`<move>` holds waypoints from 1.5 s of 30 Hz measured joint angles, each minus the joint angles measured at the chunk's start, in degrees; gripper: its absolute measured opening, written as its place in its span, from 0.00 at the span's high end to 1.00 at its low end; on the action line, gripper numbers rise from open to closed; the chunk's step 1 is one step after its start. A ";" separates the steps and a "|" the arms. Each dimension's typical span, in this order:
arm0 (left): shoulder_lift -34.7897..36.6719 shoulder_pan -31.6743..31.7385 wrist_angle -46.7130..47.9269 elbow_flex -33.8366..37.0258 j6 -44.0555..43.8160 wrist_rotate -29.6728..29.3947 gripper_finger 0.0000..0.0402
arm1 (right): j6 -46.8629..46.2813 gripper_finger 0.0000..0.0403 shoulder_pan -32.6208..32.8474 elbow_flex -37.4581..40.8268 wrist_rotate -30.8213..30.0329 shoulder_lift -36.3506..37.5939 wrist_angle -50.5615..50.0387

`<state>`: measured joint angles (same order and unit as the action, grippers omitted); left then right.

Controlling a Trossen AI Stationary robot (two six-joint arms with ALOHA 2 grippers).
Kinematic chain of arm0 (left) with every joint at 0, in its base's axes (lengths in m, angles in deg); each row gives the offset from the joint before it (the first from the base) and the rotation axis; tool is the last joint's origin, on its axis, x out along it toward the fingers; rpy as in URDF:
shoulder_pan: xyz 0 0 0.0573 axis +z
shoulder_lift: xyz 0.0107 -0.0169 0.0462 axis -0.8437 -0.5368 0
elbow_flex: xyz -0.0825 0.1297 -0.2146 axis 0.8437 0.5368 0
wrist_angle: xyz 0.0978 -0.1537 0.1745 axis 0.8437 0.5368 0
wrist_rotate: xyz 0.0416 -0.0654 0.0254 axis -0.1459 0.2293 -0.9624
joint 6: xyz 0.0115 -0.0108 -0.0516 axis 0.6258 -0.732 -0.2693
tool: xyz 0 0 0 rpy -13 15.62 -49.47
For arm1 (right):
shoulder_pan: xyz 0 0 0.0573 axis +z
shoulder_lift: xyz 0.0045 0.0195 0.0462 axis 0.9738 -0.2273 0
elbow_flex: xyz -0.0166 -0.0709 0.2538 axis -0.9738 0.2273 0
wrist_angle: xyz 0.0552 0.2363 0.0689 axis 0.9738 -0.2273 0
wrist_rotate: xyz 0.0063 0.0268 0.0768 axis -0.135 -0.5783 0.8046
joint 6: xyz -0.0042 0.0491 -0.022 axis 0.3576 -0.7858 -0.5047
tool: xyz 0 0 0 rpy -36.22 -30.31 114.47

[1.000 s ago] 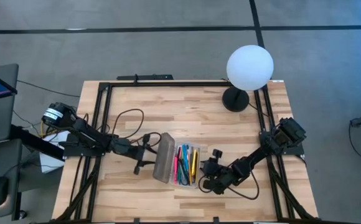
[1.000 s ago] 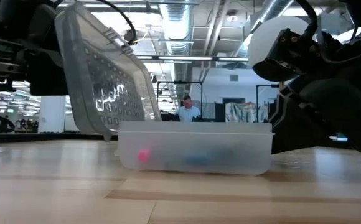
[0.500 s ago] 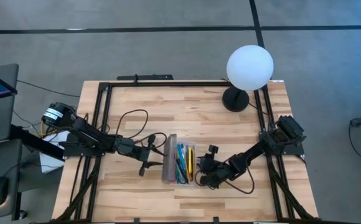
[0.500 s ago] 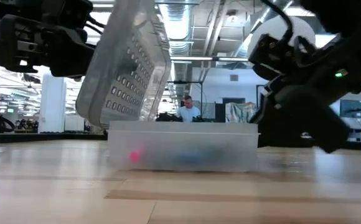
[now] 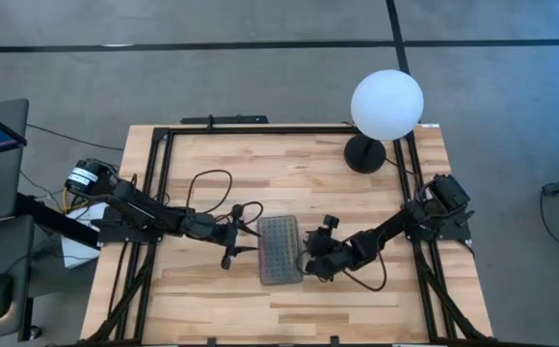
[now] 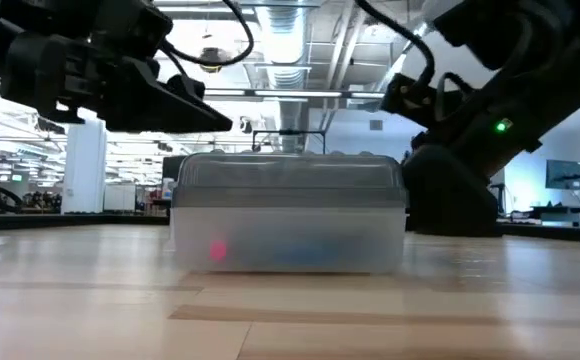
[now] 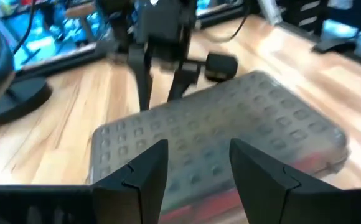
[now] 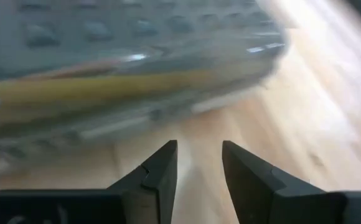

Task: Pick & place school supplies into a supply box
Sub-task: Close the gray supply box

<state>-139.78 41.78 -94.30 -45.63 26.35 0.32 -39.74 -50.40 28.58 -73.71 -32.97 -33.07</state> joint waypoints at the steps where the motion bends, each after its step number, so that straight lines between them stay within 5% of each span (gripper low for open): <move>1: 0.00 0.00 0.69 0.00 -0.61 -0.95 0.58 | -0.85 0.70 0.32 0.00 -1.17 0.70 -1.88; 8: 0.00 -0.02 9.71 0.00 -7.03 -4.62 0.58 | -4.90 0.70 5.39 0.01 -6.57 8.00 -9.41; 14: 0.00 -1.87 14.42 0.00 -9.89 -5.51 0.58 | 6.38 0.70 10.34 0.01 -9.76 8.50 1.08; 22: -0.02 -2.58 14.87 0.00 -16.58 -5.76 0.58 | 22.76 0.70 7.20 -0.01 -0.46 2.03 20.09; 27: -0.02 -3.92 14.83 0.00 -20.08 -6.04 0.58 | 21.96 0.70 4.46 -0.01 5.11 1.65 21.52; 45: -0.02 0.24 15.56 0.00 -21.71 -7.56 0.58 | 18.22 0.70 1.17 -0.01 7.79 1.64 21.52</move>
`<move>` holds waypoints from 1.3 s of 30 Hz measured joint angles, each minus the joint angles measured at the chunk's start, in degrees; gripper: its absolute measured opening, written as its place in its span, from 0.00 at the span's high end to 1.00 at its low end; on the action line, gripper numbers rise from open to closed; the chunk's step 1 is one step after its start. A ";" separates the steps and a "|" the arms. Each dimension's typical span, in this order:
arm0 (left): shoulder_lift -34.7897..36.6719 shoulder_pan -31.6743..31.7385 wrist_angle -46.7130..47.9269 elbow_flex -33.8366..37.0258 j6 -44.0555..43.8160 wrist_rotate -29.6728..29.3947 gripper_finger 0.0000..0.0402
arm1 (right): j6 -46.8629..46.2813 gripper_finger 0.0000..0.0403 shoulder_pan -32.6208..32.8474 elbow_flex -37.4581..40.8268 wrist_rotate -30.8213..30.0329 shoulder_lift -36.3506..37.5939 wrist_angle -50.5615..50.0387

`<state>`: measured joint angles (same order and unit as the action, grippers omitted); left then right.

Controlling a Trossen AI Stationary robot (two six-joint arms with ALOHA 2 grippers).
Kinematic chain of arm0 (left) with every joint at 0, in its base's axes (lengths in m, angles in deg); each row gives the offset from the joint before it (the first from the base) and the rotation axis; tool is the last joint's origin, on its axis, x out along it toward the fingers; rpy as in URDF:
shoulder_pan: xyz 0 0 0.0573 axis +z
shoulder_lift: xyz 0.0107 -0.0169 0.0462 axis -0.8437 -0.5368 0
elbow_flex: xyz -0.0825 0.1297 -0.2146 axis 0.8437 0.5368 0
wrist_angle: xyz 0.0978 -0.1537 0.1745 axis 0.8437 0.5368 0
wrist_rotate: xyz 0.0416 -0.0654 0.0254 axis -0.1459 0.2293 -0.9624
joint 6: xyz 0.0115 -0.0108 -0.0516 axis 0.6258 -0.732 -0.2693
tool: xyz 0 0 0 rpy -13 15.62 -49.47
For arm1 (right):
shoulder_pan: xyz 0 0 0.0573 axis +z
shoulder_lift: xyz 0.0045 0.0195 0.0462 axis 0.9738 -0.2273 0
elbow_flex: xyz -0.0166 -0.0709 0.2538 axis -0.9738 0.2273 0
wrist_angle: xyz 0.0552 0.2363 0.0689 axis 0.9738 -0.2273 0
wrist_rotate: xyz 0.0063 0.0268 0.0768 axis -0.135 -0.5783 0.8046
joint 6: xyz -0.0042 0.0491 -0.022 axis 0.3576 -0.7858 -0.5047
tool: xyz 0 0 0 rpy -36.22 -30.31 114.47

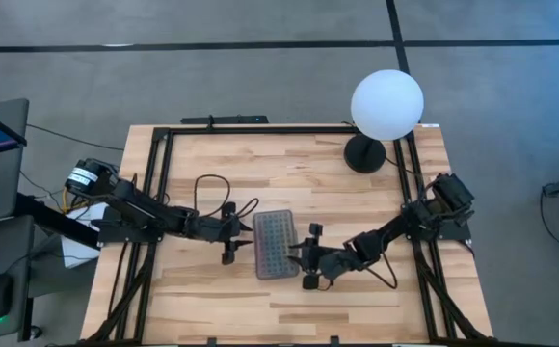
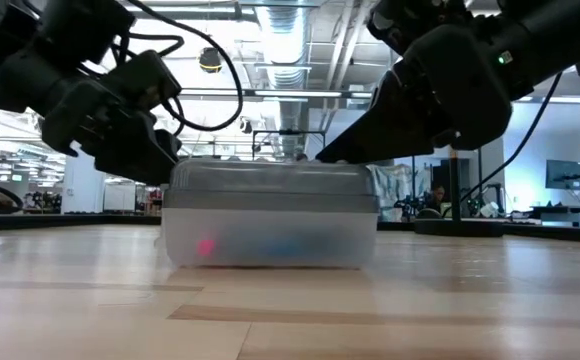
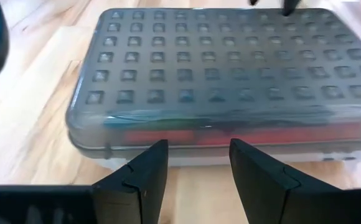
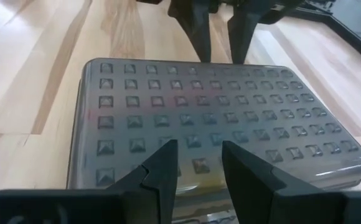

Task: Pick & place school supplies into a supply box
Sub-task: Close the gray supply box

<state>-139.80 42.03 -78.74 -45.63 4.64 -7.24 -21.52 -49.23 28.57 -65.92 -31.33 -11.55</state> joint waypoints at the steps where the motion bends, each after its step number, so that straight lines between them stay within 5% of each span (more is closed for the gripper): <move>1: 0.00 0.49 0.18 0.00 0.00 0.20 0.58 | -0.14 0.70 -0.03 0.00 0.20 0.00 0.00; 33: -0.02 7.51 -1.02 0.00 4.13 4.50 0.58 | 0.00 0.70 -0.32 0.00 1.20 0.00 -0.02; 39: -0.02 7.45 -1.02 0.00 4.24 4.30 0.58 | -7.51 0.70 -1.65 -0.21 5.54 -0.64 -3.16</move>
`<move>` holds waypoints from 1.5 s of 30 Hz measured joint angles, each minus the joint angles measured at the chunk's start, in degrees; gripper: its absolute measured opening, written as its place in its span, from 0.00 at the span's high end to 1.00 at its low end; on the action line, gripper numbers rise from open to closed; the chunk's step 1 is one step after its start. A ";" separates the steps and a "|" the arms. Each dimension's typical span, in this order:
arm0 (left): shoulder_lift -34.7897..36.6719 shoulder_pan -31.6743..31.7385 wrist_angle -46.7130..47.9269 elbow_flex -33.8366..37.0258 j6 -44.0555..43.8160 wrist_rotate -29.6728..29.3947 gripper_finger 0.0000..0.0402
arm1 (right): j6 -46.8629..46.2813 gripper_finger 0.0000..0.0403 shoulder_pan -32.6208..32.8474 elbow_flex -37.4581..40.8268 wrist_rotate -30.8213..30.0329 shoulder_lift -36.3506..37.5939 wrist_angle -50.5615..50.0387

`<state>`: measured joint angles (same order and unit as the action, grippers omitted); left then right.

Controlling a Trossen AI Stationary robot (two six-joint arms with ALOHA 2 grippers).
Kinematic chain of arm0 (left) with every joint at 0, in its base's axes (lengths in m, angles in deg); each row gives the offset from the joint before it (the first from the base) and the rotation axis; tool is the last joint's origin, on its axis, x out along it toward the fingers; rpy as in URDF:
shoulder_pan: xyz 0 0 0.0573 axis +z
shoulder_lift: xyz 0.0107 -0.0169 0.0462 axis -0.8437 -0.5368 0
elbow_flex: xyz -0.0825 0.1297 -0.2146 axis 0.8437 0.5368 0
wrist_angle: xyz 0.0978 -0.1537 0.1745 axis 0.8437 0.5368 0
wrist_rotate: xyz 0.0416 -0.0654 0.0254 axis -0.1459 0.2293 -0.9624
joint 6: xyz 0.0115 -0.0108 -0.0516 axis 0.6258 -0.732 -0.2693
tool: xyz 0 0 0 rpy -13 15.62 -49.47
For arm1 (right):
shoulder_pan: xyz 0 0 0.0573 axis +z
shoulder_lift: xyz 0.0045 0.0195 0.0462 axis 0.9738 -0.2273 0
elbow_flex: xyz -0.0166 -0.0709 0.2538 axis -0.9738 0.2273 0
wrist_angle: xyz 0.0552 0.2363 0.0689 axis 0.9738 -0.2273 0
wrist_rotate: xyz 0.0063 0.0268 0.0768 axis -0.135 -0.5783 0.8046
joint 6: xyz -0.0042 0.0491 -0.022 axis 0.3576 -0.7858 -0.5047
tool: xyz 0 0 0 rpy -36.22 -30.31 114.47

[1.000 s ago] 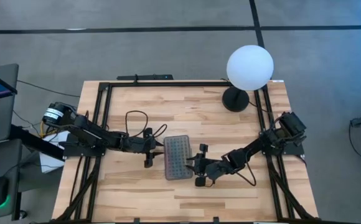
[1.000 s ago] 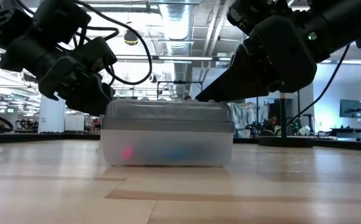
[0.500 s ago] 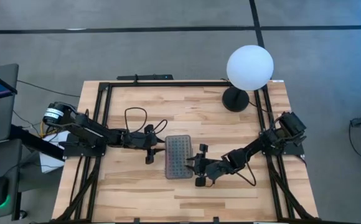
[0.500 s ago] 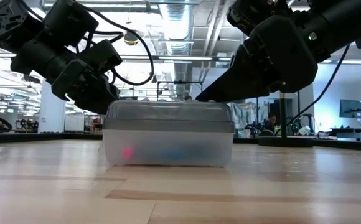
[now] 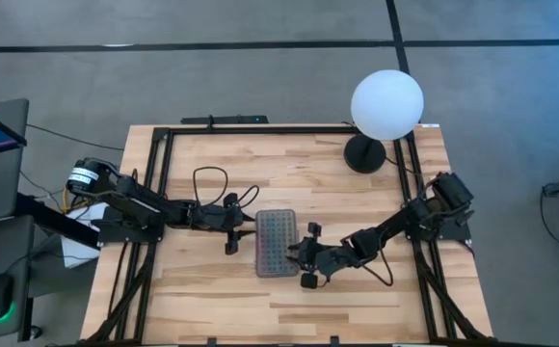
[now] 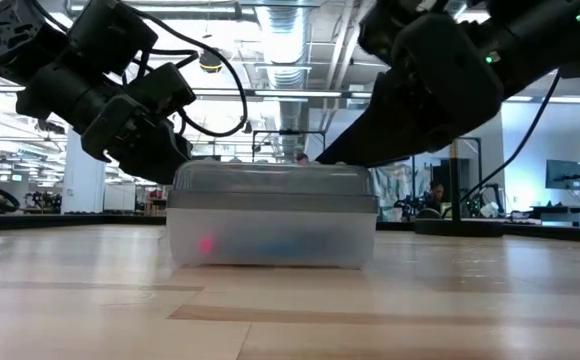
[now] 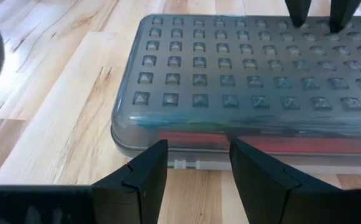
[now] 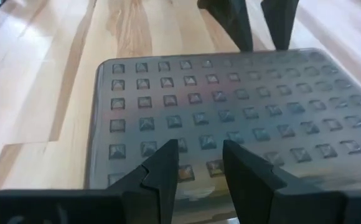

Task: Pick & place school supplies into a supply box
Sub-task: Close the gray supply box, then return to Home Position

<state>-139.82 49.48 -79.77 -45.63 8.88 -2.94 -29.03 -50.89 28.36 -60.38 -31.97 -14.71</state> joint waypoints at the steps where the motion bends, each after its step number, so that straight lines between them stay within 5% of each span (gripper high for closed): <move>1: 0.00 0.00 0.00 0.00 0.00 -0.05 0.58 | -0.53 0.70 -0.29 -0.06 0.31 -0.48 0.14; 9: 0.00 -0.04 0.13 0.00 0.00 -0.14 0.58 | 0.97 0.70 -0.63 0.08 2.23 -0.61 0.95; 19: 0.00 -0.04 -1.37 0.00 2.50 -2.27 0.58 | 12.84 0.70 3.90 0.43 -9.31 -0.77 5.30; 26: 1.88 -0.04 -9.45 -0.06 9.41 -2.21 0.58 | 22.56 0.70 4.69 0.43 -9.69 5.44 5.80; 36: 18.10 -1.67 -10.65 -0.07 20.55 -2.48 0.58 | 48.44 0.70 -0.19 0.38 -1.44 21.62 6.30; 41: 30.49 -1.60 -8.00 -0.07 17.92 -12.57 0.58 | 53.40 0.70 -2.90 0.29 -1.97 29.64 4.55; 45: 42.52 -1.64 3.02 -0.07 23.81 -13.91 0.58 | 52.52 0.70 -8.67 0.25 -1.15 35.10 -1.29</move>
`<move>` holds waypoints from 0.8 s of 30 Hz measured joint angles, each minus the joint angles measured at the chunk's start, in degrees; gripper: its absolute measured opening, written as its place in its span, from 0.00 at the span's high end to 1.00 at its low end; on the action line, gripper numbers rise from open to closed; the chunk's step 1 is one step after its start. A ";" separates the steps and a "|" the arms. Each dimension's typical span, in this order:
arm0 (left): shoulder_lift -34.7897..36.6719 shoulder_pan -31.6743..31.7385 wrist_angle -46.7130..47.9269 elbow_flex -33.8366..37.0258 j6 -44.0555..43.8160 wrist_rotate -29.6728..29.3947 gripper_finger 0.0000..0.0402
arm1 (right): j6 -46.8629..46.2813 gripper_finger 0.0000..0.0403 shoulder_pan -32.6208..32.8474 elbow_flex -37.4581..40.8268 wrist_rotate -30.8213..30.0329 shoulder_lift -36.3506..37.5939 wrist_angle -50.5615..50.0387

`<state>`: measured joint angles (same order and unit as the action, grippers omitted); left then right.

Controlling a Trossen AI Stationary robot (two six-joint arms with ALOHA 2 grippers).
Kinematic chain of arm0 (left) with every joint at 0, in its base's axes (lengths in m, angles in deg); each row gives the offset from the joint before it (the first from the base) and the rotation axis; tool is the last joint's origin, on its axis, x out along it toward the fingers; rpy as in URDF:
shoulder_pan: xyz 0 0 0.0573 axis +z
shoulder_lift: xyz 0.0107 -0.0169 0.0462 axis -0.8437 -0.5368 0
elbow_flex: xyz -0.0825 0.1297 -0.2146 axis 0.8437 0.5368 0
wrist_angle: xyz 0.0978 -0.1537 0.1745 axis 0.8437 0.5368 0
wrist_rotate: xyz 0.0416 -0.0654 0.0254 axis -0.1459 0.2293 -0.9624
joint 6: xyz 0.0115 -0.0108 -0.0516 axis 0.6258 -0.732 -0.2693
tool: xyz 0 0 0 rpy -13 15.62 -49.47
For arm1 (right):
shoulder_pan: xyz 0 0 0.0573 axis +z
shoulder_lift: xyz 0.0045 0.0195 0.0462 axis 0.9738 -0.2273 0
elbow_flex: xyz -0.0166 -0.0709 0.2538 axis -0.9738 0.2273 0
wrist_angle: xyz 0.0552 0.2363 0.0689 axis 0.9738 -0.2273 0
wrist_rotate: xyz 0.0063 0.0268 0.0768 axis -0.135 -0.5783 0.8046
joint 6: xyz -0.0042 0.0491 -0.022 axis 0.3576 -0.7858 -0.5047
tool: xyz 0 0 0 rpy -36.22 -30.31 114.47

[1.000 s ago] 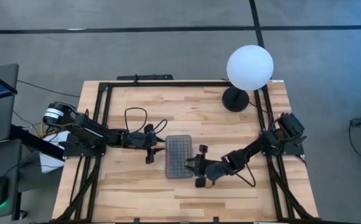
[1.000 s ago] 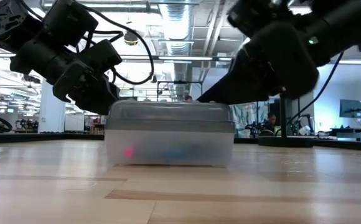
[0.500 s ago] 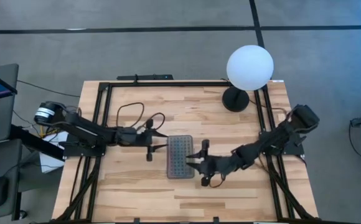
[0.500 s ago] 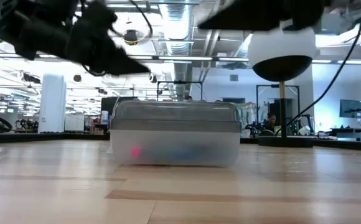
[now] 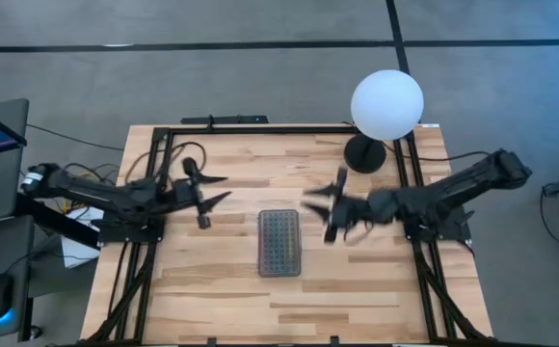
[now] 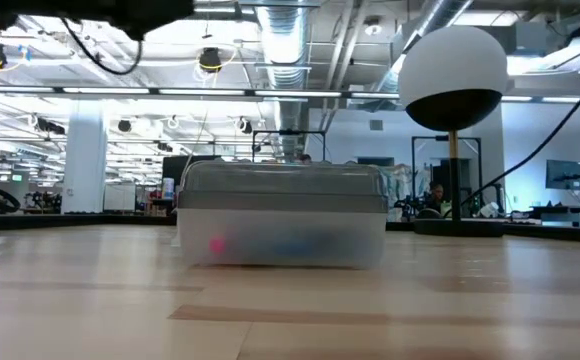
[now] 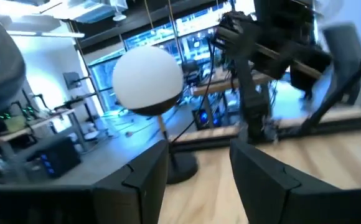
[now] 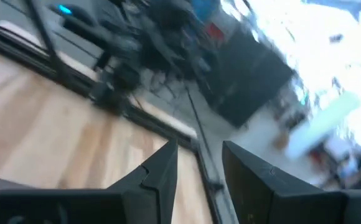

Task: Pick & place school supplies into a supply box
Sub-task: Return to Home Position

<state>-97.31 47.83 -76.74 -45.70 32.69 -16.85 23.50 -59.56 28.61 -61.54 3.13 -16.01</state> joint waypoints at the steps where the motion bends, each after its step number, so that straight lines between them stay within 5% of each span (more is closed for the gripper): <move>1: 3.01 0.00 3.91 0.00 1.29 -0.18 0.58 | -1.97 0.70 -2.53 -0.02 1.41 1.66 -2.73; 3: 9.03 0.36 11.23 0.00 2.44 -0.24 0.58 | -6.50 0.70 -8.37 -0.02 8.00 4.39 -9.50; 6: 17.33 1.71 21.73 0.00 2.24 -0.12 0.58 | -11.33 0.70 -17.96 0.02 25.74 5.86 -16.44; 10: 25.02 5.09 30.98 0.02 0.77 2.96 0.58 | -13.14 0.70 -27.59 1.38 41.98 3.97 -10.58; 15: 28.70 10.73 35.06 0.04 -1.03 10.79 0.58 | -16.51 0.70 -35.21 5.76 43.66 0.69 3.66; 24: 29.87 18.85 37.86 2.33 -4.20 17.93 0.58 | -18.82 0.70 -41.55 12.37 50.79 2.98 9.26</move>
<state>-67.44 66.68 -38.88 -43.37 28.49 1.08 4.67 -101.11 40.98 -10.74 6.11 -6.75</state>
